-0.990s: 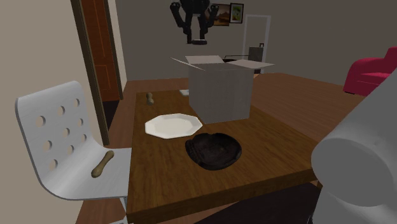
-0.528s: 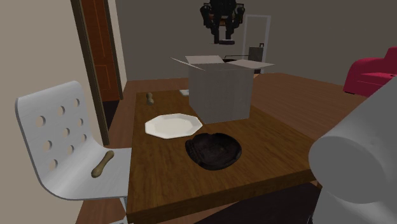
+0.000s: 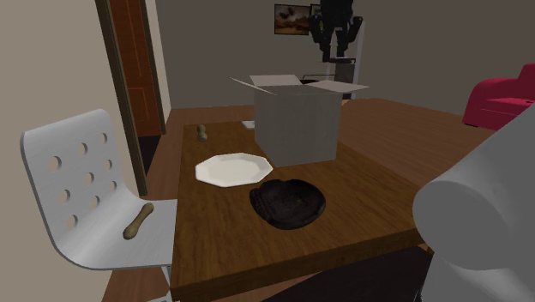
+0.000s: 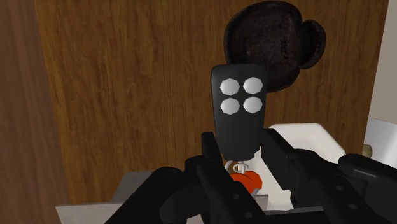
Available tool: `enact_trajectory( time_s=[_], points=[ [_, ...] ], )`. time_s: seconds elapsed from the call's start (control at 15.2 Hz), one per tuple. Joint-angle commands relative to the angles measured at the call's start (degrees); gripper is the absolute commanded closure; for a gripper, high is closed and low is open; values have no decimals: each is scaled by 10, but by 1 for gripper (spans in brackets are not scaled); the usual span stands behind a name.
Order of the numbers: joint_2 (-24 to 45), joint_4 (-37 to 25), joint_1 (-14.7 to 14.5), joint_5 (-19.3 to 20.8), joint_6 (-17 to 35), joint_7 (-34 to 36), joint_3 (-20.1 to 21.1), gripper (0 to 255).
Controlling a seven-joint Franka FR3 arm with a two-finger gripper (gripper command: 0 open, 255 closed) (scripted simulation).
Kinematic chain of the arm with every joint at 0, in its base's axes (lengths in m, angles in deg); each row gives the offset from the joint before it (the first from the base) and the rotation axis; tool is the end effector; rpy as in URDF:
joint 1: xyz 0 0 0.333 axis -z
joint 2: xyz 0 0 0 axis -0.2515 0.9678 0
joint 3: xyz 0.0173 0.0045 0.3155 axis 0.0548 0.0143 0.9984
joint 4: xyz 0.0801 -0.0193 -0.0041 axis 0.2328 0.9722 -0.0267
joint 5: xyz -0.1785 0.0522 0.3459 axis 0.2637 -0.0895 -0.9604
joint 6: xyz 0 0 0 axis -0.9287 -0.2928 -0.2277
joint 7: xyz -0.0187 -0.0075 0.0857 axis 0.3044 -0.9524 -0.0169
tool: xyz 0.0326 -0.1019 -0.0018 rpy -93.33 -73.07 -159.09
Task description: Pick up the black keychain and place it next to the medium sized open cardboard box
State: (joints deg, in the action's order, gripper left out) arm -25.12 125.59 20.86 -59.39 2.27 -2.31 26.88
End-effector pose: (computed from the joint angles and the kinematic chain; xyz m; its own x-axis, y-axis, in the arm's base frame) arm 0.4120 -0.0581 0.6628 0.9865 -0.1553 -0.0514 -0.1550 -0.9879 0.0102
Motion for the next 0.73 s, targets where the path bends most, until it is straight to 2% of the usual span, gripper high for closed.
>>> enact_trajectory(
  time_s=[0.0,0.66],
  points=[
    [-5,19,2,2,14,-5,-4,255],
    [-25,114,2,2,90,-4,-4,255]
  ],
)
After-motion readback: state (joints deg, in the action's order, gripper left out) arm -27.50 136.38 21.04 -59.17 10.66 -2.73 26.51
